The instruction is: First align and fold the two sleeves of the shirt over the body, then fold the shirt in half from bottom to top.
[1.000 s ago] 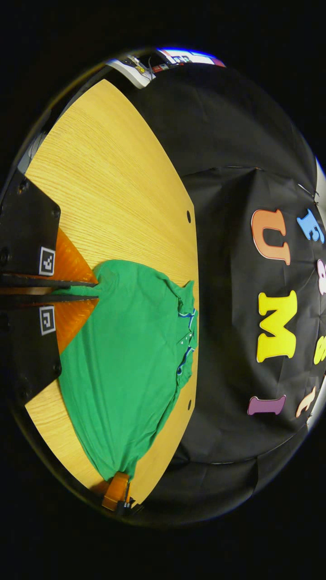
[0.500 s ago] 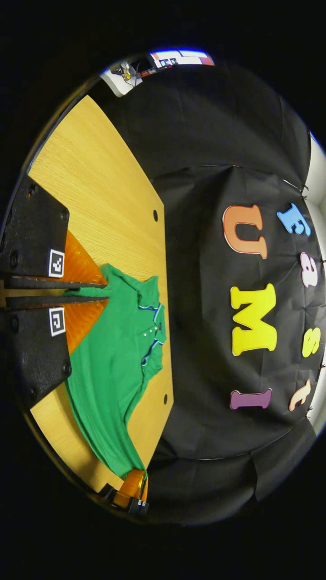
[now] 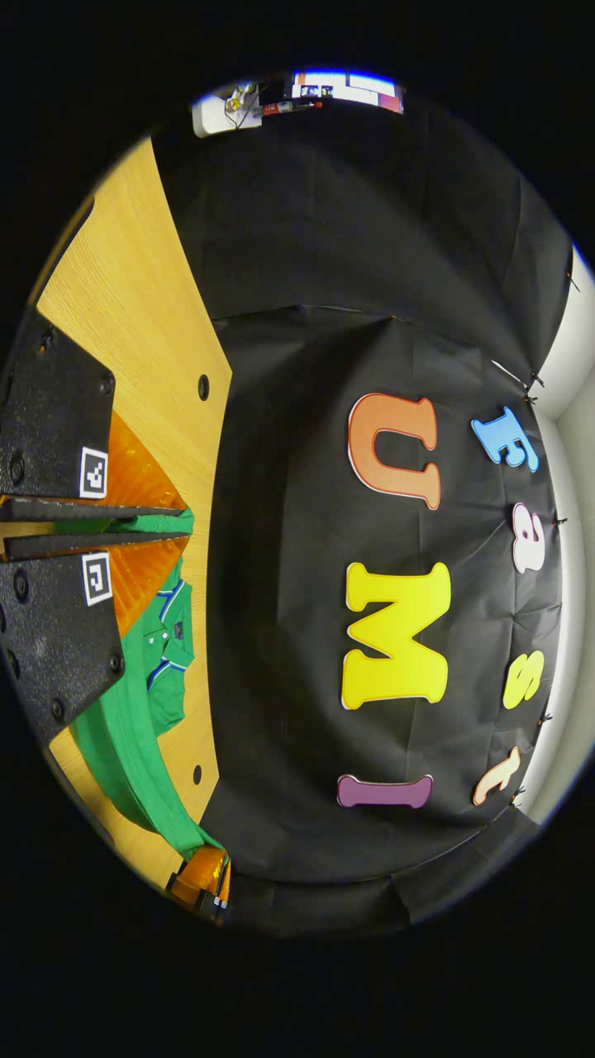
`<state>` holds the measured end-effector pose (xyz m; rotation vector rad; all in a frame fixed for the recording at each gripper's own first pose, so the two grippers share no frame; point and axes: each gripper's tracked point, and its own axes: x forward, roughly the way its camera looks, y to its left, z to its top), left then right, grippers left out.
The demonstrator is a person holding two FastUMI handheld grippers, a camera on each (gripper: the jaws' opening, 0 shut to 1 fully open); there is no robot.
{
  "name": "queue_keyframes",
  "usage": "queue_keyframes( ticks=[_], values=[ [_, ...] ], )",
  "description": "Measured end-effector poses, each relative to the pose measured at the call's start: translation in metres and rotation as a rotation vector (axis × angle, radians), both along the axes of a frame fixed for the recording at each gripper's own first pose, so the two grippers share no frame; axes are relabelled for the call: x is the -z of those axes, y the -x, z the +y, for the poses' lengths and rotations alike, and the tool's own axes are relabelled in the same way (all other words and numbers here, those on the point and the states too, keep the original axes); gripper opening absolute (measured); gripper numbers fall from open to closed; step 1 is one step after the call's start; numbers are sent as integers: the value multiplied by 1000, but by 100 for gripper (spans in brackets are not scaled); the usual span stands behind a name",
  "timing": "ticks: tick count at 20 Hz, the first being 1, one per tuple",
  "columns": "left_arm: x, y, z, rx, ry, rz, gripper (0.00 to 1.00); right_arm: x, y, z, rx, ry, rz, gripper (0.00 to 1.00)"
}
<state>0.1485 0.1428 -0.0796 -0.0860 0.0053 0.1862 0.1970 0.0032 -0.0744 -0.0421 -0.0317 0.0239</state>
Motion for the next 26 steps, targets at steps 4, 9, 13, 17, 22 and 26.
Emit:
queue_keyframes(
  ticks=[4,9,13,17,22,26],
  values=[
    [43,-77,3,4,26,53,12,19,-79,19,33,0,14,0],
    [48,-151,17,1,26,12,12,35,-158,14,93,-86,26,0],
    [56,-211,16,60,33,4,11,61,-218,-5,120,-206,85,0],
    [59,-276,15,91,-3,13,12,70,-285,-11,124,-224,121,0],
    [77,-326,5,158,-101,51,11,72,-332,-26,184,-145,81,0],
    [77,-328,7,154,-64,43,12,81,-338,-22,194,-87,77,0]
  ],
)
